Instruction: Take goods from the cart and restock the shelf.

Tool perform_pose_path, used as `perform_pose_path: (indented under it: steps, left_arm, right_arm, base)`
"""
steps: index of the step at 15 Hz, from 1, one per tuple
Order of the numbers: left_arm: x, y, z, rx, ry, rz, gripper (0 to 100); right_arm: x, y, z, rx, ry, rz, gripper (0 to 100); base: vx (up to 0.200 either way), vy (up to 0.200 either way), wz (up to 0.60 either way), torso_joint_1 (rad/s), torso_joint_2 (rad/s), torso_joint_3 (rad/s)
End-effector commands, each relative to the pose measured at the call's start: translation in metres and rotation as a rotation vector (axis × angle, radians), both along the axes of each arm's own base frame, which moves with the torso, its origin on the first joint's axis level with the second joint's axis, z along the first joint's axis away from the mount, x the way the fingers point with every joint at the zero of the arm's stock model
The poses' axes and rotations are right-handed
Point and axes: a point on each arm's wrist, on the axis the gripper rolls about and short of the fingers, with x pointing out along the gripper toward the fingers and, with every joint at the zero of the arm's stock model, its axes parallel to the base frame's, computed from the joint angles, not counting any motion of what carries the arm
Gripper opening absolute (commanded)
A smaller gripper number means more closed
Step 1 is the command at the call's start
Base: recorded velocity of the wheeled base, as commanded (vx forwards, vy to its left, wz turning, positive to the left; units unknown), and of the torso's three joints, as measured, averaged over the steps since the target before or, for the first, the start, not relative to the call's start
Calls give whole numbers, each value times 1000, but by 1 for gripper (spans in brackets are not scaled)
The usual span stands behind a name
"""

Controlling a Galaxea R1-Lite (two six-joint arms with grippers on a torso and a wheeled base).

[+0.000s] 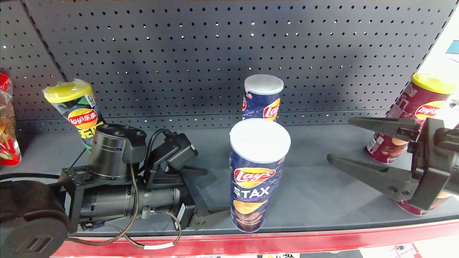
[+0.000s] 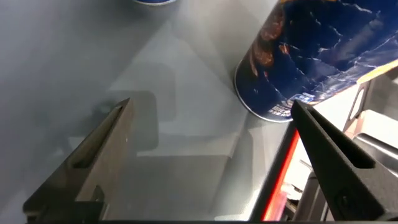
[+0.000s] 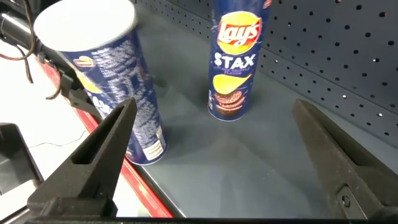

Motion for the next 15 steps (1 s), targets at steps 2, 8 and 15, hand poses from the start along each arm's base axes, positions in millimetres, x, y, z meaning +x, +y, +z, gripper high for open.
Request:
perform_pose_path:
  steps: [2, 8, 15]
  left_arm:
    - [3, -6, -1, 0, 1, -10, 100]
    - [3, -17, -1, 1, -2, -40, 100]
    - [3, -11, 0, 5, -9, -9, 100]
  right_arm:
    - [1, 0, 0, -1, 1, -1, 100]
    - [1, 0, 2, 5, -7, -1, 100]
    - [1, 0, 3, 7, -7, -2, 100]
  base:
    - [0, 0, 0, 0, 0, 0]
    - [0, 0, 0, 0, 0, 0]
    - [0, 0, 0, 0, 0, 0]
